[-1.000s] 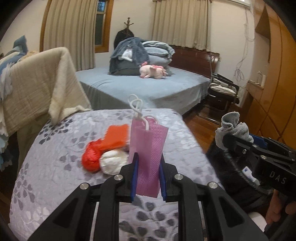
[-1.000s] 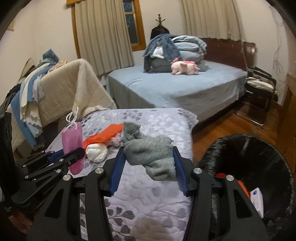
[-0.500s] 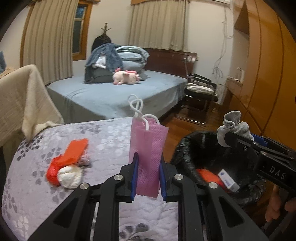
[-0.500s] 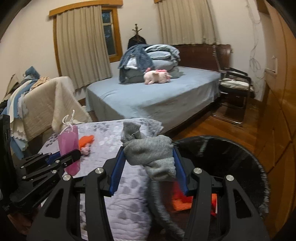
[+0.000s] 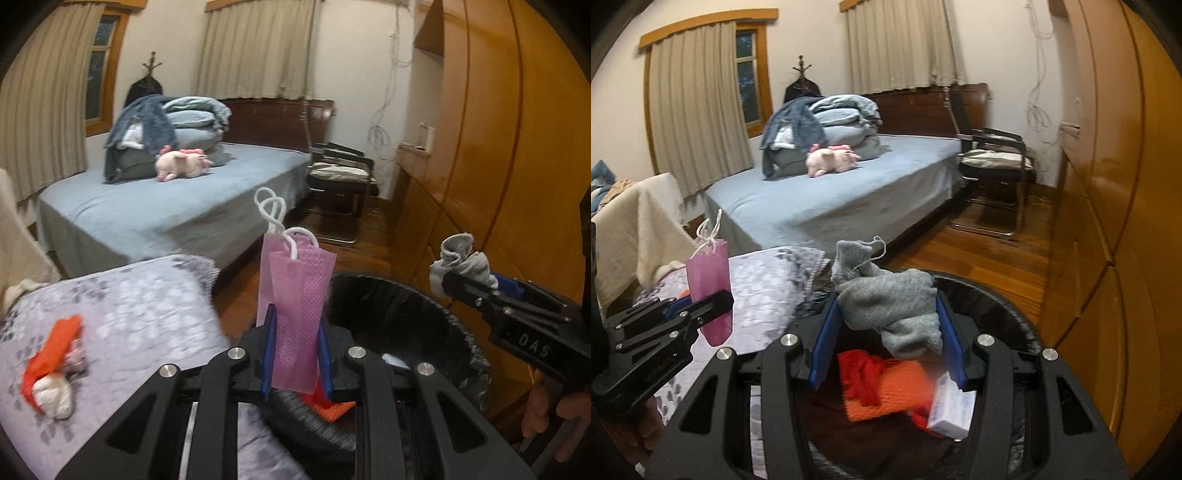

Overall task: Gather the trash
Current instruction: 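Carry the grey cloth and pink bag over the bin and release both, then move both open grippers back above the remaining items on the quilt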

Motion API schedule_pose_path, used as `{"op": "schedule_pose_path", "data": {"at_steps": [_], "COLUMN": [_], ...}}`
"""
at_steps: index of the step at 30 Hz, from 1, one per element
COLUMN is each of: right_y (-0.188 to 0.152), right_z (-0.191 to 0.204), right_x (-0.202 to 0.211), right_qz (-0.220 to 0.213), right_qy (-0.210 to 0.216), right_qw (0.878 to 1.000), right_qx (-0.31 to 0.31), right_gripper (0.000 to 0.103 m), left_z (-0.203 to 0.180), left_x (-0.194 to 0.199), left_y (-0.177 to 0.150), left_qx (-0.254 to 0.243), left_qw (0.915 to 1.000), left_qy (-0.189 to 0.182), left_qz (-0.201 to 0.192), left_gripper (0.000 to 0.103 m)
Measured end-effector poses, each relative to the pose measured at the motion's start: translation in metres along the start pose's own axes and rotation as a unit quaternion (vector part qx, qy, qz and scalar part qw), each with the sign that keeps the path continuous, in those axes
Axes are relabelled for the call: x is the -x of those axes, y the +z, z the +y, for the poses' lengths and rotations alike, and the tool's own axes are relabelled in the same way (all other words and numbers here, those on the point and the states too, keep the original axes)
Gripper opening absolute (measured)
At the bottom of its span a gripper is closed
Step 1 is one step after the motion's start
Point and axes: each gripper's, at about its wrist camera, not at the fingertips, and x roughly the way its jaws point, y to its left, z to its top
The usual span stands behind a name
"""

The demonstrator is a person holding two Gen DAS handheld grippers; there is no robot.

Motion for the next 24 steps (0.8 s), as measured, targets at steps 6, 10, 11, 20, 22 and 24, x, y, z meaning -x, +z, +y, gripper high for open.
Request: {"op": "schedule_pose_path", "data": {"at_steps": [6,10,11,20,22,24], "right_y": [-0.002,-0.002,-0.002,-0.006,-0.007,-0.005], "right_z": [-0.026,-0.036,-0.039,-0.055,-0.055,-0.05], "right_x": [-0.013,-0.021,-0.022,-0.012,-0.008,-0.006], "right_qz": [0.006,0.008,0.007,-0.02,-0.023,-0.026], "right_qy": [-0.021,-0.035,-0.038,-0.072,-0.073,-0.073], "right_qw": [1.0,0.999,0.999,0.996,0.996,0.996], "right_qx": [-0.012,-0.011,-0.011,-0.043,-0.048,-0.043], "right_gripper": [0.05,0.064,0.071,0.096,0.098,0.098], "left_z": [-0.026,-0.035,-0.037,-0.023,-0.013,-0.002], "left_x": [-0.03,-0.05,-0.053,-0.048,-0.04,-0.027], "left_y": [0.005,0.005,0.004,-0.003,-0.004,-0.007], "left_qx": [-0.011,-0.015,-0.016,0.002,0.007,0.012], "left_qw": [0.9996,0.9983,0.998,0.9973,0.9981,0.9991], "left_qy": [-0.025,-0.048,-0.052,-0.064,-0.053,-0.035], "left_qz": [0.012,0.03,0.032,0.036,0.031,0.021], "left_gripper": [0.02,0.036,0.042,0.079,0.085,0.089]}}
